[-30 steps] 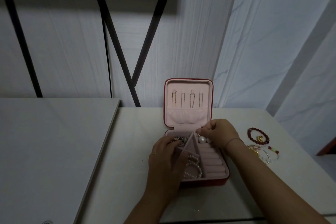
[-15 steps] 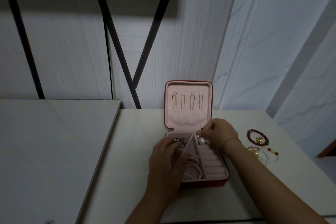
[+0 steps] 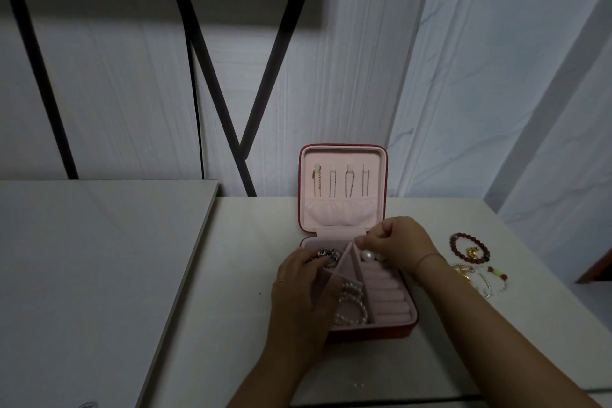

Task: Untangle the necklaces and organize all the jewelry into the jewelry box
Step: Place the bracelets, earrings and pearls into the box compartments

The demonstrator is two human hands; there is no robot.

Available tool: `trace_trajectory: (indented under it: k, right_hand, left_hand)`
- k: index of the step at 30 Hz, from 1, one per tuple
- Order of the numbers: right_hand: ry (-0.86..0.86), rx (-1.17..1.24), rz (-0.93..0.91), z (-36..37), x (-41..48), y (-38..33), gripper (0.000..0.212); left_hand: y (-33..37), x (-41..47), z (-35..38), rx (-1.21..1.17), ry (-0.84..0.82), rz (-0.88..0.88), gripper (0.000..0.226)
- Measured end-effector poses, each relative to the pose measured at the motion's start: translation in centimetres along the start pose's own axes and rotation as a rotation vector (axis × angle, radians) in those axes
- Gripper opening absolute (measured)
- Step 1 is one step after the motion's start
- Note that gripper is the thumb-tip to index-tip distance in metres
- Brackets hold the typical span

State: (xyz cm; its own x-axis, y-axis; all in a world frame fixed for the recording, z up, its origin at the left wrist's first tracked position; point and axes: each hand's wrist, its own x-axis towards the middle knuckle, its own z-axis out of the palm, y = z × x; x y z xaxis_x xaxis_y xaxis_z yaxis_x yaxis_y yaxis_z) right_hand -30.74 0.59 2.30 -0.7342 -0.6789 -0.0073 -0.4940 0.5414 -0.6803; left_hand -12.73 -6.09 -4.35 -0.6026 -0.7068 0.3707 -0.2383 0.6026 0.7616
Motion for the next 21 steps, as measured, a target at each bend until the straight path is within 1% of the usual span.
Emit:
trace_trajectory:
  k: [4, 8, 12, 17, 21]
  right_hand:
    - [-0.029, -0.118, 0.082, -0.3, 0.5, -1.0, 0.034]
    - [-0.104, -0.094, 0.144, -0.7, 1.0, -1.5, 0.028]
    - [-0.138, -0.168, 0.156, -0.9, 1.7, -1.9, 0.038]
    - [-0.206, -0.304, 0.166, -0.5, 2.2, -2.5, 0.035]
    - [-0.193, -0.341, 0.150, -0.5, 2.4, -2.5, 0.035]
  left_hand:
    - [0.4, 0.0, -0.3, -0.004, 0.000, 0.007, 0.065]
    - [0.6, 0.0, -0.5, -0.020, 0.016, 0.020, 0.063]
    - [0.6, 0.0, -0.4, -0.017, 0.005, 0.015, 0.064]
    - [0.8, 0.0, -0.6, -0.014, 0.021, 0.027, 0.065]
    - [0.6, 0.0, -0.4, -0.003, 0.005, 0.020, 0.066]
